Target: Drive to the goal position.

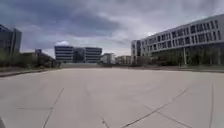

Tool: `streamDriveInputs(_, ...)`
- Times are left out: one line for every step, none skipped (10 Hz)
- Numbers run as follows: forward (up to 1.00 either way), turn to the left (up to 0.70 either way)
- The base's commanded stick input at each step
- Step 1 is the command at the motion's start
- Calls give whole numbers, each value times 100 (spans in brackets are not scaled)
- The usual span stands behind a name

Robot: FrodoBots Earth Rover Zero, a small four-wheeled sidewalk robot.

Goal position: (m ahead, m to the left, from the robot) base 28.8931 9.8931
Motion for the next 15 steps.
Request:
streamDriveInputs(69, 16)
streamDriveInputs(70, 0)
streamDriveInputs(70, 0)
streamDriveInputs(70, 0)
streamDriveInputs(70, 0)
streamDriveInputs(70, 0)
streamDriveInputs(70, 0)
streamDriveInputs(70, 0)
streamDriveInputs(70, 0)
streamDriveInputs(70, 0)
streamDriveInputs(70, 0)
streamDriveInputs(70, 0)
streamDriveInputs(70, 0)
streamDriveInputs(70, 0)
streamDriveInputs(70, 0)
